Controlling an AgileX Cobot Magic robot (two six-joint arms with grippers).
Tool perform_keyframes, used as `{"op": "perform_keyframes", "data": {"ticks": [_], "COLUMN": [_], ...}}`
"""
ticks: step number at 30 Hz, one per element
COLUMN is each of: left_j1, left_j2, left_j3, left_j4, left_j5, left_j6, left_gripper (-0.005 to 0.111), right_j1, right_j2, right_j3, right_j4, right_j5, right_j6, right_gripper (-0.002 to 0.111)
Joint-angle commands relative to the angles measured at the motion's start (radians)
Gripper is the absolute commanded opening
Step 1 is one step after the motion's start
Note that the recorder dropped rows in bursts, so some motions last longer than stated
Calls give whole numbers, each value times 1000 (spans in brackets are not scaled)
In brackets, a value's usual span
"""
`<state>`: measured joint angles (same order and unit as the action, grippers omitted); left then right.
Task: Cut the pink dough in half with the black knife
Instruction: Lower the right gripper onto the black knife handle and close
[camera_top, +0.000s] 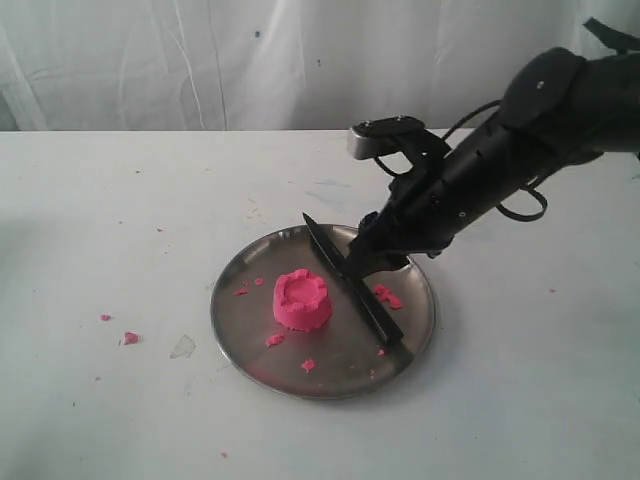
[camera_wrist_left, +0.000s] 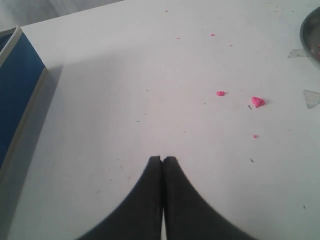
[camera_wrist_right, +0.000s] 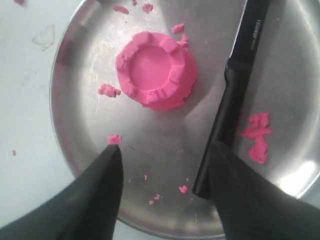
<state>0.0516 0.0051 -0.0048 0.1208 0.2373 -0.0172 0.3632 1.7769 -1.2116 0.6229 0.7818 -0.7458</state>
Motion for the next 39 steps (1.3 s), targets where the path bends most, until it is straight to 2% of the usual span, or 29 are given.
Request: {"op": "perform_keyframes", "data": {"ticks": [1,3,6,17,27,35,39], "left_j1": [-5,-5,-5,-5,-5,-5,-5], "left_j2": [-5,-5,-5,-5,-5,-5,-5], "left_j3": [5,5,5,5,5,5,5], "left_j4": [-7,-7,-7,-7,-7,-7,-7], "left_j5": [-4,-4,-4,-4,-4,-4,-4], "left_j6": [-4,-4,-4,-4,-4,-4,-4], "left_gripper": [0,0,0,0,0,0,0], "right_j1": [77,96,125,124,124,124,124], "right_j2": [11,42,97,202,230,208,132], "right_j3": [-24,-24,-24,-24,-24,-24,-24], "right_j4": [-456,-559,-530,-527,-527,-566,-642], "right_j5": [-44,-56,-83,-99,-97,-97,-91], "right_j6": [430,542,537,537,537,537,562], "right_gripper": [50,50,50,46,29,1,0]}}
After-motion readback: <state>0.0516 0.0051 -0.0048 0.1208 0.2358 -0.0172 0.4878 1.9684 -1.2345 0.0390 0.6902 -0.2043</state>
